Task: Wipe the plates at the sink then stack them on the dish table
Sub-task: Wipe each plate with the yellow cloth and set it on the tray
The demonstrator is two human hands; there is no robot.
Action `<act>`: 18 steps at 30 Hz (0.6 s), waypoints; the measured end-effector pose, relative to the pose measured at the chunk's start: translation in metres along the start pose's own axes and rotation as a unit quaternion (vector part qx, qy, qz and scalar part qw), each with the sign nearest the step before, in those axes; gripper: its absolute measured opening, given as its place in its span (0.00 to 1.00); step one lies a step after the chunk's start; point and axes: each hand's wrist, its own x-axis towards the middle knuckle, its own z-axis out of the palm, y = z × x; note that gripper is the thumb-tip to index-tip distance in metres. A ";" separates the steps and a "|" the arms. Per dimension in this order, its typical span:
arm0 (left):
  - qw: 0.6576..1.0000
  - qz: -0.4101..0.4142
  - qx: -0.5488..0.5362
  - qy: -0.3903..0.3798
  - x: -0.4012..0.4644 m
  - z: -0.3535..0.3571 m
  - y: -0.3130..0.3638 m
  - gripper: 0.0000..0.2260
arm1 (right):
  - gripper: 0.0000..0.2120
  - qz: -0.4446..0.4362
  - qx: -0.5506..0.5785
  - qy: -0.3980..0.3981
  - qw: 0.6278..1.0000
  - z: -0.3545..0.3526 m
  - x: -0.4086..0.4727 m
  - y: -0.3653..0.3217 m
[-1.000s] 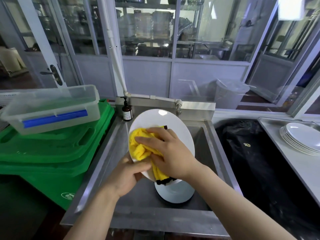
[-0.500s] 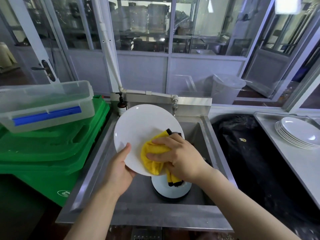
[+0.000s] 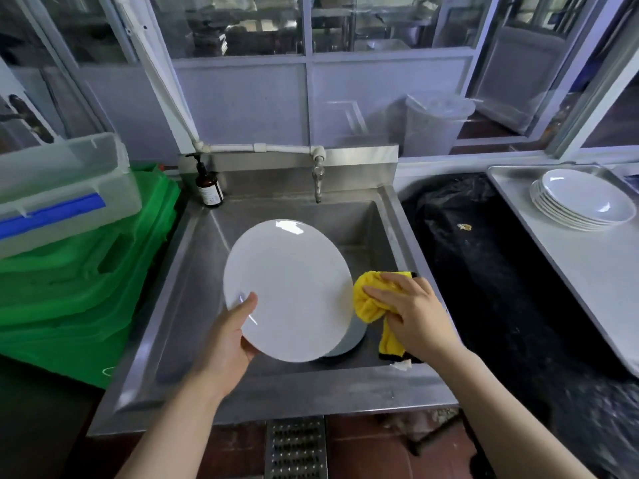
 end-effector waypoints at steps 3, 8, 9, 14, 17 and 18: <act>1.000 -0.024 0.016 -0.005 0.004 0.003 -0.016 0.12 | 0.27 0.061 0.025 0.017 0.998 0.010 -0.024 0.034; 0.998 -0.058 0.034 -0.005 0.008 0.014 -0.039 0.15 | 0.28 0.133 -0.006 -0.020 0.991 0.025 -0.062 0.087; 0.997 -0.064 0.035 0.001 0.009 0.016 -0.044 0.17 | 0.28 0.146 -0.016 -0.050 0.988 0.029 -0.069 0.095; 0.995 -0.091 0.027 0.033 0.010 0.026 -0.062 0.18 | 0.23 0.158 -0.065 -0.171 0.970 0.052 -0.095 0.113; 0.995 -0.096 0.019 0.035 0.010 0.030 -0.066 0.19 | 0.23 0.151 -0.015 -0.058 0.987 0.049 -0.093 0.110; 0.995 -0.097 0.017 0.029 0.010 0.032 -0.067 0.18 | 0.21 0.157 0.016 -0.018 0.987 0.047 -0.089 0.106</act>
